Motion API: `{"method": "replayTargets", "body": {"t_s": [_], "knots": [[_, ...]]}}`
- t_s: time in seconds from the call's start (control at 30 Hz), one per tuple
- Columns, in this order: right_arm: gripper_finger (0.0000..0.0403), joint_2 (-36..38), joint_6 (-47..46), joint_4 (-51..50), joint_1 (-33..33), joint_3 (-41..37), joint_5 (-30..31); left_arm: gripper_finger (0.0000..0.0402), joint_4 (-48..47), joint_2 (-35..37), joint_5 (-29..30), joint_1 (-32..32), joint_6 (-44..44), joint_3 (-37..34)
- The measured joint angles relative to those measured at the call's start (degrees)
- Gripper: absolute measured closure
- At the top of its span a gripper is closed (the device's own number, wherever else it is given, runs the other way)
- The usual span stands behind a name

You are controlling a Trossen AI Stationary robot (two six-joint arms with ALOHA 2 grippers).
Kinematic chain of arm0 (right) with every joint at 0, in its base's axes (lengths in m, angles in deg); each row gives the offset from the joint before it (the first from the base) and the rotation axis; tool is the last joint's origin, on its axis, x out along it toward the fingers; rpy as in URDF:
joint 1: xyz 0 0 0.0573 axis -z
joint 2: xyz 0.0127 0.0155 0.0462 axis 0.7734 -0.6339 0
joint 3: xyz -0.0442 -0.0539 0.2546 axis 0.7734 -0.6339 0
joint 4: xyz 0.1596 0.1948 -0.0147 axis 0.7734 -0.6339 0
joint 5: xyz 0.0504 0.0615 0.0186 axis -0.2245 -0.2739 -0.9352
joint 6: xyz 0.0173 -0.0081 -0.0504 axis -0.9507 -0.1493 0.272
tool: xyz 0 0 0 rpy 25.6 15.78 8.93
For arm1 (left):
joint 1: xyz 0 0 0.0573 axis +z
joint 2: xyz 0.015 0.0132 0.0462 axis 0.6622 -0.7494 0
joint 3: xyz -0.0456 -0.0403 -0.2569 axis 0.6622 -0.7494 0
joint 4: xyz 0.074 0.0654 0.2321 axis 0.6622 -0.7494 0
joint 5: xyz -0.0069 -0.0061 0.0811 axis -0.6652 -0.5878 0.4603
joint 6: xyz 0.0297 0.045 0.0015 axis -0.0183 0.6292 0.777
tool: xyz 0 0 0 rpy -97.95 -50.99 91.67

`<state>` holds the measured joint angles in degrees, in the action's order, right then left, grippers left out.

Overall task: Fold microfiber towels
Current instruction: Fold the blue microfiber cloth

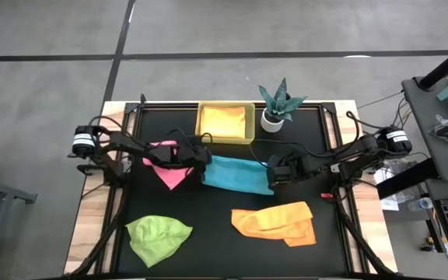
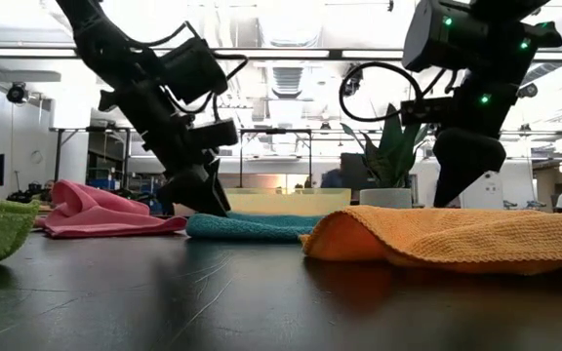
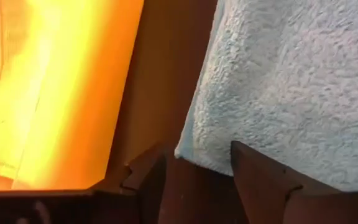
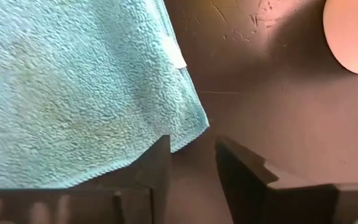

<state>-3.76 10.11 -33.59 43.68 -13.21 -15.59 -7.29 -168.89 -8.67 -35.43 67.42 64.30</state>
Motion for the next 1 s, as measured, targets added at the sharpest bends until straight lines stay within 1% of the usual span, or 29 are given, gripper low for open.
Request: {"method": "replayTargets", "body": {"t_s": [0.13,0.23,0.27,0.33,0.4,0.43,0.47,0.57,0.7,0.8,0.87,1.0], "knots": [[0.0261,0.0,2.3,0.1,0.2,0.0,0.0,0.0219,-3.3,2.3,0.0,0.4,1.6,0.3],[0.0258,0.0,4.7,1.5,0.2,0.0,0.0,0.0217,-6.6,4.4,-0.5,0.4,3.2,0.5],[0.0261,0.0,5.5,2.6,0.2,0.0,-0.1,0.0217,-6.7,5.3,-1.9,0.4,3.2,0.5],[0.0270,0.0,7.9,6.4,0.2,0.0,-0.2,0.0220,-6.2,6.8,-8.4,0.4,3.2,0.3],[0.0284,-0.1,10.8,13.0,0.2,-0.3,-0.9,0.0227,-5.0,7.1,-17.6,0.3,3.0,0.0],[0.0293,-0.2,12.6,16.6,0.2,-0.5,-1.8,0.0233,-3.9,6.9,-20.7,0.0,2.8,-0.2],[0.0303,-0.5,14.5,20.4,0.2,-0.7,-3.0,0.0241,-2.3,6.3,-22.3,-0.4,2.3,-0.3],[0.0339,-2.3,19.8,31.4,0.2,-1.1,-5.2,0.0273,0.9,3.8,-22.8,-1.1,1.4,-0.3],[0.0385,-5.8,24.2,41.7,0.8,-1.2,-5.2,0.0329,3.0,-0.4,-22.8,-1.7,1.1,-0.3],[0.0392,-9.0,24.9,46.5,1.9,-1.3,-5.2,0.0372,3.4,-2.8,-23.0,-2.0,-0.2,-0.3],[0.0393,-11.3,24.9,49.2,3.0,-1.2,-5.2,0.0392,3.5,-3.7,-23.6,-2.3,-1.7,-0.2],[0.0394,-15.7,24.9,51.7,5.3,-0.5,-5.2,0.0395,1.3,-4.6,-26.9,-4.2,-2.5,0.0]]}}
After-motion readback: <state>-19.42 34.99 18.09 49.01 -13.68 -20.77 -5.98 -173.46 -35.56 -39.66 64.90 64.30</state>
